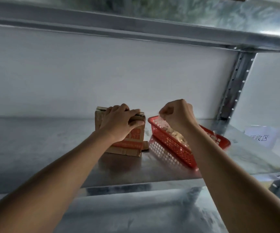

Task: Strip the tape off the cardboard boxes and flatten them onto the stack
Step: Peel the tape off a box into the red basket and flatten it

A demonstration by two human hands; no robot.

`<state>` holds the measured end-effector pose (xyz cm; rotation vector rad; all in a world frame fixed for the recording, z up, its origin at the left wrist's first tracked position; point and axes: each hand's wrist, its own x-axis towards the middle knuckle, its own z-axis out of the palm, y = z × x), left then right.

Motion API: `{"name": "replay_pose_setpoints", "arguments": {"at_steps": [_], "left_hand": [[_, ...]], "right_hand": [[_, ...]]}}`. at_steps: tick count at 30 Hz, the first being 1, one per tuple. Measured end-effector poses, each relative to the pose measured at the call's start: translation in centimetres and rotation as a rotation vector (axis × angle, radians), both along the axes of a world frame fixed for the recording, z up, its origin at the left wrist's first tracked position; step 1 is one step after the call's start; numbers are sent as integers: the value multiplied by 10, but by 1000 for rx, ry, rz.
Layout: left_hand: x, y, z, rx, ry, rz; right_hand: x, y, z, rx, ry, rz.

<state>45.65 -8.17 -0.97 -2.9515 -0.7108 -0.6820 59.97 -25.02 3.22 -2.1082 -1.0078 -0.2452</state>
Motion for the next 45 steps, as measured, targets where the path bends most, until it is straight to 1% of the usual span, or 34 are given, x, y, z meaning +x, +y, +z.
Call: {"name": "replay_pose_setpoints", "arguments": {"at_steps": [3,6,9,12,16,19,22,24,27,29,32,34,38,40,42,44,45], "left_hand": [[3,-7,-1,-12,-8,16],[5,-11,-1,-11,-19,37],[8,-13,-1,1,-24,52],[10,-17,0,-1,-26,56],[11,-24,-1,6,-22,61],[12,-28,0,15,-13,65],[12,-30,3,2,10,57],[9,-27,6,-23,61,49],[0,-21,15,-71,154,23],[-7,-17,21,-74,205,6],[-14,-7,26,-90,215,20],[-20,-2,30,-133,201,31],[-29,0,41,-129,196,17],[-33,2,45,-216,186,20],[-39,5,47,-323,196,39],[-45,17,47,-393,177,75],[-47,23,46,-468,136,81]], "right_hand": [[16,-12,1,-113,7,27],[31,-19,-3,-191,-14,20],[44,-24,-9,-277,10,10],[53,-29,-15,-340,0,-33],[61,-33,-17,-369,-33,-134],[60,-38,-16,-346,-51,-190],[49,-39,-13,-236,-94,-183],[34,-35,-12,-156,-171,-92],[9,-25,-10,-92,-288,106],[-6,-15,-10,-81,-304,218],[-22,1,-14,-156,-235,323],[-27,10,-19,-173,-205,336],[-34,27,-28,-85,-235,210],[-39,36,-30,-66,-225,126],[-44,41,-31,-34,-161,108],[-49,44,-31,18,-45,211],[-54,46,-31,25,33,283]]}}
